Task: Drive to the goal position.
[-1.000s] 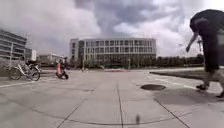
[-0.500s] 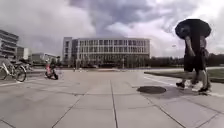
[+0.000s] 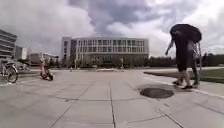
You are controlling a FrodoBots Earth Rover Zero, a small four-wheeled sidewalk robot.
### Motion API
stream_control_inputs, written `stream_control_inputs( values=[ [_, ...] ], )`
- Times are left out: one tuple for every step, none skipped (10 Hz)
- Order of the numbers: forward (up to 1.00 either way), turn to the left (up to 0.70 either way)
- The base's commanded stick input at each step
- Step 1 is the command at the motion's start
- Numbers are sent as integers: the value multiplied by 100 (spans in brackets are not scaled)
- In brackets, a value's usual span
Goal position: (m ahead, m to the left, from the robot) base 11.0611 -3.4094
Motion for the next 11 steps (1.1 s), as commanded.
stream_control_inputs(
  values=[
    [70,0],
    [70,0],
    [70,0],
    [70,0],
    [70,0],
    [70,0],
    [70,0],
    [70,0],
    [70,0],
    [70,0],
    [70,0]
  ],
)
